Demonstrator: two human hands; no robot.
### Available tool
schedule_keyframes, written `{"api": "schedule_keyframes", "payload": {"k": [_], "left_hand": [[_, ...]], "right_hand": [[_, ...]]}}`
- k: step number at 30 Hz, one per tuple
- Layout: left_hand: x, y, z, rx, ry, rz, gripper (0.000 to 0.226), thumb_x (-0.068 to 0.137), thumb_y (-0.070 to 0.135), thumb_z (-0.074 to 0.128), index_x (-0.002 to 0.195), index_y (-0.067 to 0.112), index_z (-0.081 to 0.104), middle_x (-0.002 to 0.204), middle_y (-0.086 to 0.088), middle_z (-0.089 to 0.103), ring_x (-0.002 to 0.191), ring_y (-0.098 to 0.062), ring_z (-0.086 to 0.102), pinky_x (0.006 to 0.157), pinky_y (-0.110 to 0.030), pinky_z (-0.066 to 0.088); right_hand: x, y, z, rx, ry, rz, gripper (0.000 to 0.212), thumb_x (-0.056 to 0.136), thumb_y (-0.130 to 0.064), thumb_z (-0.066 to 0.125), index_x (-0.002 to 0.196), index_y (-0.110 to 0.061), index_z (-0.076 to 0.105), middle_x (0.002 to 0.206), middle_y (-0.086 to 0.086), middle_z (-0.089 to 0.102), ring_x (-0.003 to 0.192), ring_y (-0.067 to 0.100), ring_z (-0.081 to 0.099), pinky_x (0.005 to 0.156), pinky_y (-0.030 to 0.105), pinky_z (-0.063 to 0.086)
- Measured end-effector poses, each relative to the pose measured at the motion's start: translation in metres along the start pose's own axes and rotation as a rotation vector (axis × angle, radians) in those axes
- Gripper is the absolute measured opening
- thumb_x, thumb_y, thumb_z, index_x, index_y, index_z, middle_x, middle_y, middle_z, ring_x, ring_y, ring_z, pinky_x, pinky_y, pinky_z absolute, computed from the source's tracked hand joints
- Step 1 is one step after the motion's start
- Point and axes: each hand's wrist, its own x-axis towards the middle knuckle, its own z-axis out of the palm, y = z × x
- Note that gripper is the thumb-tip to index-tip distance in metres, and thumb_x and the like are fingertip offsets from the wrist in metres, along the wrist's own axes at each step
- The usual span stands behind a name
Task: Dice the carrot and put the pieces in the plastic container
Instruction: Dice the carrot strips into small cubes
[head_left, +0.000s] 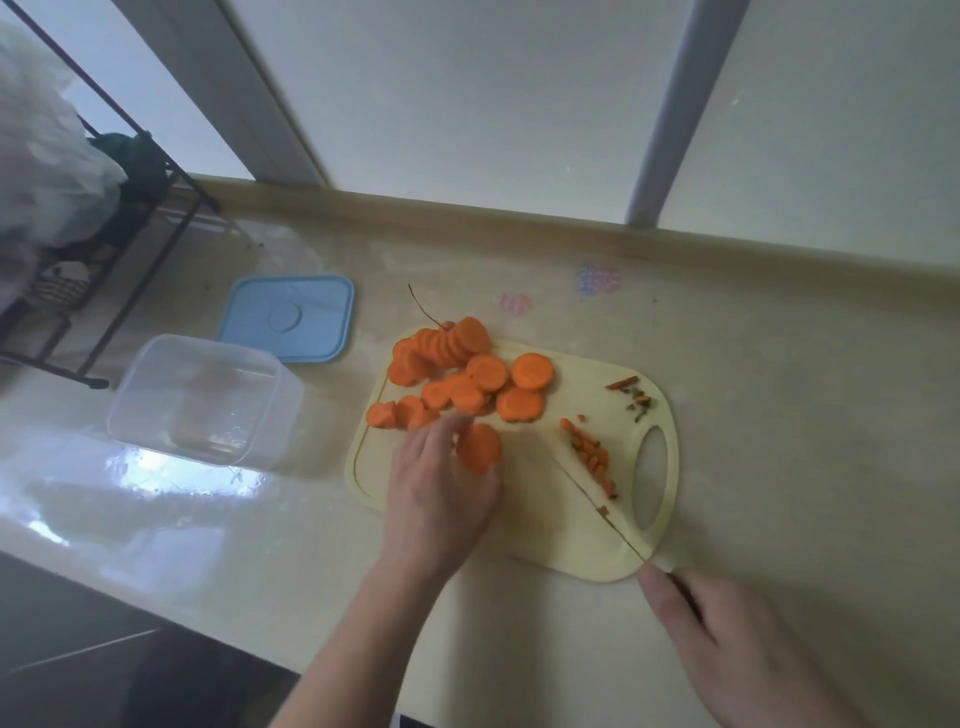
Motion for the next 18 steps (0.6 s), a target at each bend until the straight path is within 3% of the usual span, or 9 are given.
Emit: {"api": "schedule_keyframes", "payload": {"k": [3, 5, 10, 12, 15, 16, 18], "left_hand": [[-0.031, -0.001, 0.008, -0.059, -0.052, 0.024, 0.037, 0.077, 0.033, 0.068, 0.111, 0.018, 0.061, 0.103, -0.001, 0.068, 0.096, -0.020, 0.057, 0.086, -0.034, 0.046], [-0.039, 0.001, 0.012, -0.082, -0.075, 0.081, 0.033, 0.080, 0.031, 0.068, 0.110, 0.024, 0.058, 0.105, 0.000, 0.068, 0.095, -0.021, 0.059, 0.087, -0.035, 0.047], [-0.051, 0.007, 0.029, -0.028, -0.115, 0.197, 0.023, 0.083, 0.021, 0.078, 0.103, 0.016, 0.070, 0.110, 0.001, 0.066, 0.094, -0.025, 0.062, 0.081, -0.043, 0.052], [-0.054, 0.011, 0.024, -0.075, -0.030, 0.225, 0.019, 0.083, 0.015, 0.073, 0.100, 0.018, 0.067, 0.109, 0.001, 0.064, 0.094, -0.025, 0.060, 0.078, -0.043, 0.051], [-0.053, 0.026, 0.001, -0.271, 0.239, 0.258, 0.015, 0.079, 0.004, 0.060, 0.089, 0.016, 0.058, 0.090, -0.005, 0.061, 0.086, -0.022, 0.055, 0.072, -0.042, 0.046], [-0.050, 0.035, -0.006, -0.288, 0.260, 0.287, 0.012, 0.078, 0.006, 0.058, 0.086, 0.015, 0.059, 0.087, -0.006, 0.061, 0.087, -0.021, 0.054, 0.075, -0.042, 0.045], [-0.042, 0.056, -0.014, -0.189, 0.142, 0.325, 0.010, 0.079, 0.019, 0.059, 0.085, 0.015, 0.066, 0.092, -0.002, 0.063, 0.095, -0.023, 0.055, 0.087, -0.044, 0.041]], "right_hand": [[0.001, 0.006, 0.009, -0.063, 0.038, -0.049, 0.097, 0.056, -0.098, -0.002, 0.063, -0.015, 0.048, 0.069, -0.014, 0.062, 0.064, 0.007, 0.058, 0.057, 0.024, 0.043], [0.003, 0.008, 0.013, -0.092, 0.057, -0.068, 0.086, 0.069, -0.089, 0.006, 0.065, -0.015, 0.049, 0.065, -0.002, 0.061, 0.062, 0.011, 0.058, 0.060, 0.027, 0.045], [0.004, 0.006, 0.013, -0.123, 0.059, -0.097, 0.068, 0.074, -0.078, 0.018, 0.061, -0.016, 0.043, 0.053, 0.003, 0.051, 0.056, 0.011, 0.054, 0.058, 0.027, 0.044], [0.004, 0.006, 0.013, -0.155, 0.076, -0.112, 0.072, 0.076, -0.082, 0.012, 0.060, -0.018, 0.042, 0.052, 0.002, 0.050, 0.054, 0.011, 0.053, 0.056, 0.030, 0.044], [0.003, 0.009, 0.009, -0.253, 0.105, -0.150, 0.082, 0.068, -0.091, -0.002, 0.065, -0.022, 0.043, 0.054, 0.001, 0.052, 0.055, 0.012, 0.055, 0.056, 0.033, 0.048], [0.003, 0.007, 0.007, -0.298, 0.100, -0.152, 0.085, 0.066, -0.090, -0.007, 0.069, -0.023, 0.044, 0.058, 0.000, 0.054, 0.058, 0.012, 0.057, 0.059, 0.034, 0.050], [0.002, 0.000, 0.003, -0.408, 0.106, -0.155, 0.089, 0.065, -0.087, -0.016, 0.082, -0.028, 0.048, 0.071, -0.003, 0.059, 0.070, 0.013, 0.063, 0.064, 0.033, 0.052]]}}
